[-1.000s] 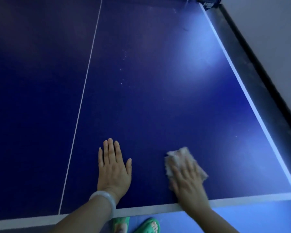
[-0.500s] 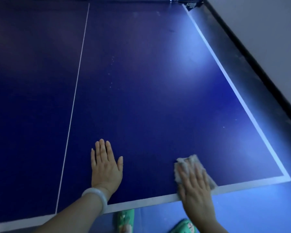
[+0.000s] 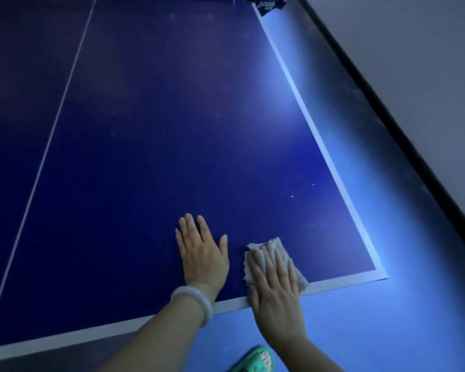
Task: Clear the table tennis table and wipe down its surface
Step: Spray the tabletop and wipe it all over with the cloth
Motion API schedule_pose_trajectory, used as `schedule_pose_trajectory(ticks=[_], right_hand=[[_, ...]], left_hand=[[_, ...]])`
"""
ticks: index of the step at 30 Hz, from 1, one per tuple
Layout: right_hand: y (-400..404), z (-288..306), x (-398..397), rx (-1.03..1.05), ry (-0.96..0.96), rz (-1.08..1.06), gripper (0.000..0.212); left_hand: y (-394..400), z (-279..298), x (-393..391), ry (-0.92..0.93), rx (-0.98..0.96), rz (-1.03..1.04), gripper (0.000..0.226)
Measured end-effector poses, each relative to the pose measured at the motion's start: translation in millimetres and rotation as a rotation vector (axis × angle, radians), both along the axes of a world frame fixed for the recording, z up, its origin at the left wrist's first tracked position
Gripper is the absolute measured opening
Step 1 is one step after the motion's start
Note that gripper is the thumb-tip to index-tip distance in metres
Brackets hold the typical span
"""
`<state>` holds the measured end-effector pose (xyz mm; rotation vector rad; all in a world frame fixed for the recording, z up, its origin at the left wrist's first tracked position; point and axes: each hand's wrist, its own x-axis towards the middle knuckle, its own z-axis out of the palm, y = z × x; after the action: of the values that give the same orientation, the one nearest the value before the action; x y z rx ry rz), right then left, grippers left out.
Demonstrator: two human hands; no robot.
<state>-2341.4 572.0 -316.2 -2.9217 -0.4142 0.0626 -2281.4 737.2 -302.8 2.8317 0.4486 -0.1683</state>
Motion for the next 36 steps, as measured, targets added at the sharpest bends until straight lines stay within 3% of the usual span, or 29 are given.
schedule_pose_trajectory(ticks=[4,6,10,13,15,20,22,27,29,31,36], right_hand=[[-65,-2,10,-0.018,0.002,0.197,0.056],[-110,-2,24,-0.06,0.003,0.163,0.055],[-159,5,57,-0.055,0.035,-0.321,0.061],[-122,9,73,-0.039,0.037,-0.584,0.069],[-85,9,68,-0.017,0.005,-0.446,0.064],[-81,-9,35,0.035,-0.007,0.264,0.061],[-115,-10,54,-0.004,-0.029,0.301,0.058],[-160,-4,123,-0.035,0.031,-0.453,0.054],[-131,-3,124,-0.006,0.046,-0.527,0.056],[-88,-5,106,0.002,0.007,-0.374,0.058],[-41,-8,45,0.043,-0.012,0.351,0.062]], left_hand=[[-13,-8,-1,-0.011,0.106,0.06,0.079],[-14,-12,0,-0.015,0.127,0.064,0.079],[-17,-15,1,-0.013,0.149,0.063,0.079],[-16,-17,0,-0.015,0.172,0.067,0.078],[-17,-18,0,-0.034,0.17,0.069,0.078],[-17,-21,1,-0.07,0.166,0.071,0.077],[-17,-21,1,-0.061,0.168,0.075,0.076],[-19,-19,2,-0.047,0.188,0.073,0.077],[-19,-20,2,-0.041,0.192,0.079,0.077],[-19,-20,3,-0.034,0.192,0.082,0.077],[-20,-19,3,-0.04,0.189,0.094,0.071]])
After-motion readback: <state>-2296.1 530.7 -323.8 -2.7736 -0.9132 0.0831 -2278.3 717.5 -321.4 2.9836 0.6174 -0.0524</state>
